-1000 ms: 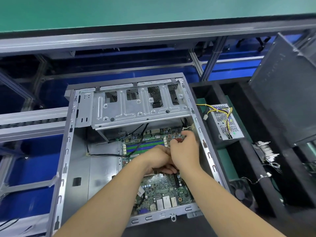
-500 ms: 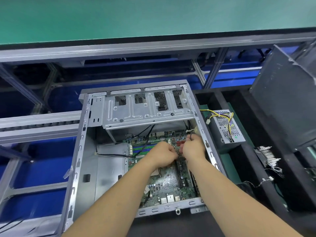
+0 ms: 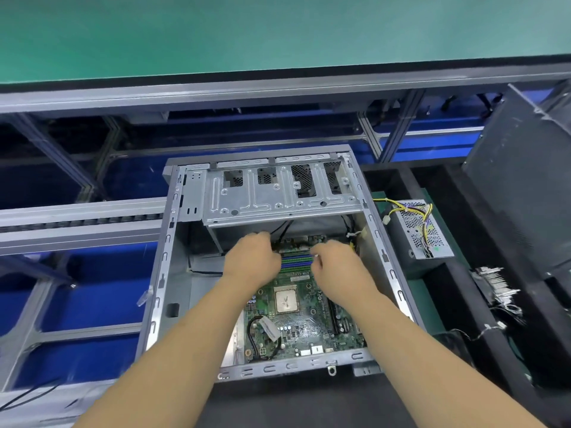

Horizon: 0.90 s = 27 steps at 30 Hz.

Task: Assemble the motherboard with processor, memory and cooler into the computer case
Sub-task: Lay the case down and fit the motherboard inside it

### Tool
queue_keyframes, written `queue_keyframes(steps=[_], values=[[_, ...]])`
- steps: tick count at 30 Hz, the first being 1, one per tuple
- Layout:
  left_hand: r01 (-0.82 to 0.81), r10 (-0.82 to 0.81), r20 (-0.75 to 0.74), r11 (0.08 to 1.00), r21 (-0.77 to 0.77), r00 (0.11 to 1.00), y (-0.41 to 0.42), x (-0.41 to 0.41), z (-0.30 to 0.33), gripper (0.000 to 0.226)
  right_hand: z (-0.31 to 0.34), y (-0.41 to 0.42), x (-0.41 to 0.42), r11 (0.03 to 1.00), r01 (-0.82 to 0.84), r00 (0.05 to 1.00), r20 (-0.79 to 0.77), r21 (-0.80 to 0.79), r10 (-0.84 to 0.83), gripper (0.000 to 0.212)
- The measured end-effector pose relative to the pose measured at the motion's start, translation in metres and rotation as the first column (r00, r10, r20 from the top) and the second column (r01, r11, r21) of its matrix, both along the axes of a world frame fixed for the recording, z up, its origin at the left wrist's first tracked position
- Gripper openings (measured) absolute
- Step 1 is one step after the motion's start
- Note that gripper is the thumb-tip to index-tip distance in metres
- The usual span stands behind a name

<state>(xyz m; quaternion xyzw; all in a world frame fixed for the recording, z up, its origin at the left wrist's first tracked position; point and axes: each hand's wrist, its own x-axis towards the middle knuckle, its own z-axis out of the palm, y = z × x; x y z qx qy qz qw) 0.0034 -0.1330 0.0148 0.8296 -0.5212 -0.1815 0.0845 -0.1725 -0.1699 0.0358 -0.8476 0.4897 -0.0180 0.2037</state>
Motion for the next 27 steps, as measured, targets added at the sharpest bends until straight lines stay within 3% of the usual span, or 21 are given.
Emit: queue_keyframes(steps=[3, 5, 8, 10, 12, 15, 18, 20, 22, 24, 26, 27], values=[[0.012, 0.001, -0.110, 0.993, 0.115, 0.994, 0.007, 0.015, -0.004, 0.024, -0.007, -0.003, 0.001, 0.965, -0.083, 0.996, 0.000, 0.249, 0.085, 0.025], [0.021, 0.003, -0.202, 0.993, 0.117, 0.979, 0.009, 0.022, -0.003, 0.030, -0.012, -0.006, 0.004, 0.953, -0.120, 0.992, -0.003, 0.278, 0.126, 0.025], [-0.139, 0.143, -0.293, 0.990, 0.034, 0.945, 0.016, 0.034, -0.001, 0.035, -0.017, -0.008, 0.008, 0.946, -0.149, 0.988, -0.002, 0.289, 0.156, 0.030], [-0.179, 0.181, -0.193, 0.983, 0.025, 0.964, 0.024, 0.044, -0.002, 0.045, -0.019, -0.009, 0.009, 0.941, -0.149, 0.987, -0.006, 0.304, 0.158, 0.028], [-0.049, 0.066, -0.065, 0.971, 0.234, 0.996, 0.034, 0.051, -0.004, 0.064, -0.021, -0.011, 0.008, 0.939, -0.138, 0.989, 0.002, 0.314, 0.145, 0.025], [0.037, -0.029, -0.023, 0.871, 0.490, 0.999, 0.048, 0.051, -0.006, 0.079, -0.026, -0.014, 0.007, 0.939, -0.120, 0.993, 0.030, 0.323, 0.116, 0.026], [0.037, -0.161, 0.225, 0.881, 0.472, 0.961, 0.053, 0.049, 0.000, 0.052, -0.028, -0.015, 0.008, 0.939, -0.099, 0.995, 0.038, 0.328, 0.092, 0.026], [0.069, -0.221, 0.307, 0.896, 0.438, 0.926, 0.052, 0.048, 0.005, 0.033, -0.030, -0.016, 0.008, 0.942, -0.093, 0.996, 0.033, 0.323, 0.087, 0.025], [0.120, -0.214, 0.215, 0.917, 0.381, 0.953, 0.050, 0.049, 0.011, 0.020, -0.032, -0.018, 0.008, 0.942, -0.090, 0.996, 0.041, 0.322, 0.081, 0.024], [0.183, -0.156, -0.117, 0.944, 0.274, 0.981, 0.049, 0.050, 0.013, 0.017, -0.033, -0.018, 0.008, 0.940, -0.086, 0.996, 0.056, 0.331, 0.071, 0.024], [0.203, -0.112, -0.436, 0.964, 0.169, 0.893, 0.050, 0.045, 0.016, 0.018, -0.034, -0.018, 0.008, 0.937, -0.069, 0.996, 0.077, 0.342, 0.045, 0.025], [0.195, -0.105, -0.510, 0.973, 0.125, 0.854, 0.050, 0.041, 0.019, 0.016, -0.035, -0.018, 0.009, 0.938, -0.062, 0.996, 0.086, 0.341, 0.034, 0.024]])
